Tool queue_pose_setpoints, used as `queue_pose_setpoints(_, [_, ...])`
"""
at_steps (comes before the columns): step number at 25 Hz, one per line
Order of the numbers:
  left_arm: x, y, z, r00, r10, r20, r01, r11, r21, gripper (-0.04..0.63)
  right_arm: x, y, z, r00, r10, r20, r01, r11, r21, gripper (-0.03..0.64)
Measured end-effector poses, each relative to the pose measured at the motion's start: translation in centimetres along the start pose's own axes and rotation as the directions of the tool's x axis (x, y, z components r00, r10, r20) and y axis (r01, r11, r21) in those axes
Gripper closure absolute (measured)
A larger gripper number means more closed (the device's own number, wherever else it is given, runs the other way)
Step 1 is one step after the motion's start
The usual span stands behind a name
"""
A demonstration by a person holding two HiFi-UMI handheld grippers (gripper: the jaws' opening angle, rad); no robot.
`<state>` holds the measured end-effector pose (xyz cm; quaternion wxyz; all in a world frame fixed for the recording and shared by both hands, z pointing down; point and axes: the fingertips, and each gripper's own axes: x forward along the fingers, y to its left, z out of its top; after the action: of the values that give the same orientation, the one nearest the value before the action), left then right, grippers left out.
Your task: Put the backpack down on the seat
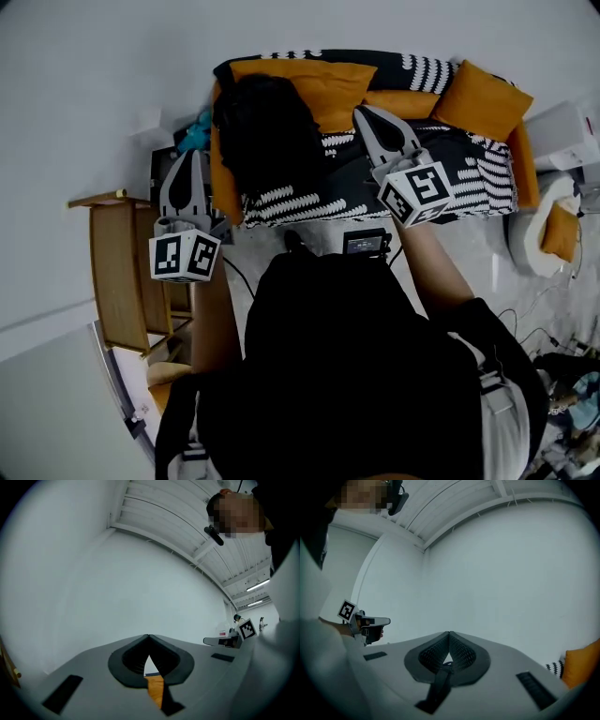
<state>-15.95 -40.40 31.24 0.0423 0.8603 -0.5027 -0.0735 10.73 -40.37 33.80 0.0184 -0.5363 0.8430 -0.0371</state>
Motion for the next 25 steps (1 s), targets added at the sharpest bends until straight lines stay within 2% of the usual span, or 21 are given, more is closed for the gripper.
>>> queue_pose_setpoints(4, [-2.4,-3.5,-1.9,0.999,0.030,-0.031,-0.031,0.999,-0.033,0.580,-4.3,0.6,-2.4,0.997,0.028,-0.068,-0.033,0.997,-0.069,0.586])
queue_pose_setpoints(8, [-5.4,-8.8,-4.8,0.997,0.030,-0.067,-0.032,0.999,-0.035,0.580,-10.8,0.7,-4.6,0.993,0.042,-0.113,-0.049,0.998,-0.051,0.586])
queue_pose_setpoints(12, [-8.9,-13.2,-7.1,0.996,0.039,-0.082,-0.048,0.992,-0.115,0.580,-17.1,0.4,-5.8,0.992,0.032,-0.121,-0.035,0.999,-0.024,0.586])
queue_pose_setpoints(18, [-13.8,-18.7,-9.3,0.989,0.055,-0.140,-0.071,0.992,-0.108,0.580,-23.8,0.5,-6.8,0.993,0.026,-0.115,-0.023,0.999,0.024,0.586])
queue_pose_setpoints(25, [-18.2,-22.4,-10.6,0.980,0.040,-0.195,-0.061,0.993,-0.103,0.580,-28.0,2.5,-8.2,0.991,0.055,-0.119,-0.045,0.996,0.083,0.586])
